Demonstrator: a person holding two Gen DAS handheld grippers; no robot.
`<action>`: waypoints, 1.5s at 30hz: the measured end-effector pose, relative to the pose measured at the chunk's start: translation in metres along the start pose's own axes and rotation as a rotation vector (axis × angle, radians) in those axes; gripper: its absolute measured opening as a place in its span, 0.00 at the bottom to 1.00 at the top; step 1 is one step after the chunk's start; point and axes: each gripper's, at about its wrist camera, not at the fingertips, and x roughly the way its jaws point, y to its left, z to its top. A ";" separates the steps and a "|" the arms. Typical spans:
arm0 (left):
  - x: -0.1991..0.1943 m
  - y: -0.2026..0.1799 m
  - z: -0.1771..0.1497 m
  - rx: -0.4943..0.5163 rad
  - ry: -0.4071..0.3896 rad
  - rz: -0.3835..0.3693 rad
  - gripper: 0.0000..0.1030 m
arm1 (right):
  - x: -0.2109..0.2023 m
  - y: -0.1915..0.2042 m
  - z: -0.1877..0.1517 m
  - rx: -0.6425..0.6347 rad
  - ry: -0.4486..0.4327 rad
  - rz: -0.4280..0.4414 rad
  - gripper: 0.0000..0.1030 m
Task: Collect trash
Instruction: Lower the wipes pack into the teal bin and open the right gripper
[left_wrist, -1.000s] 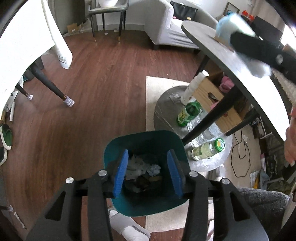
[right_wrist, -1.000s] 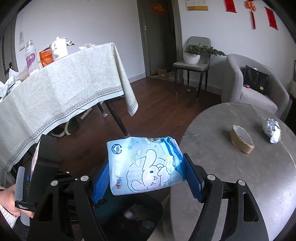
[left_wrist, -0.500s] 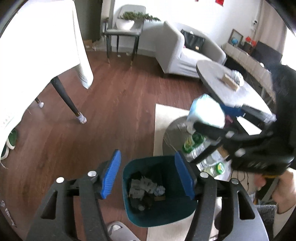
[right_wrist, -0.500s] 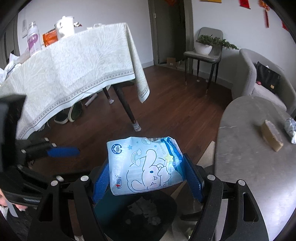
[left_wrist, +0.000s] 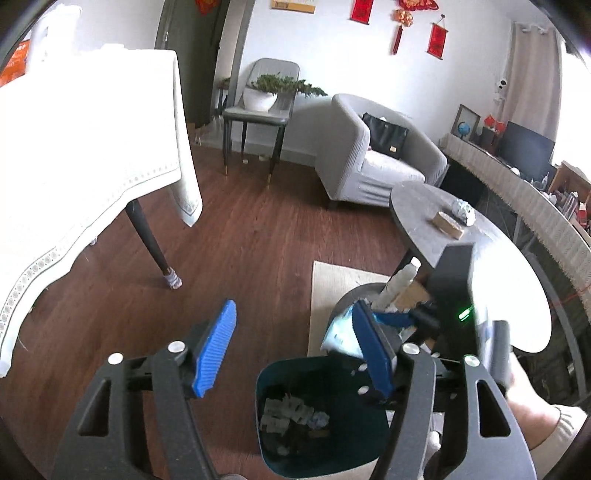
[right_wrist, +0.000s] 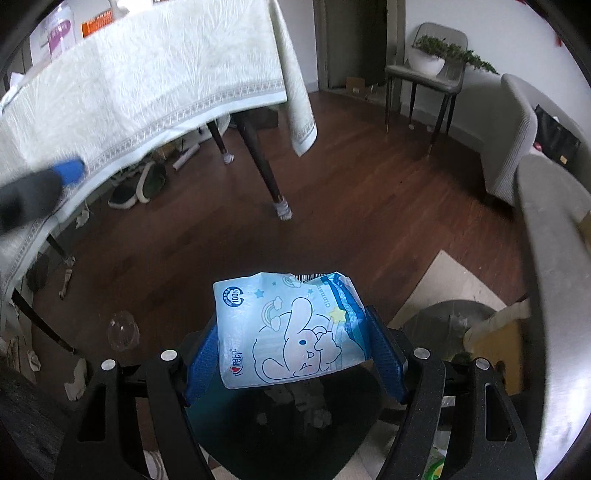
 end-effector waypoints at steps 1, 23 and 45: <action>-0.001 0.001 0.001 0.001 -0.004 0.000 0.62 | 0.004 0.000 -0.002 -0.003 0.012 -0.003 0.72; -0.030 -0.027 0.020 0.034 -0.166 -0.024 0.44 | 0.038 -0.003 -0.051 -0.052 0.200 -0.029 0.79; -0.020 -0.068 0.038 0.066 -0.207 -0.029 0.50 | -0.078 -0.020 -0.024 -0.090 -0.135 0.027 0.66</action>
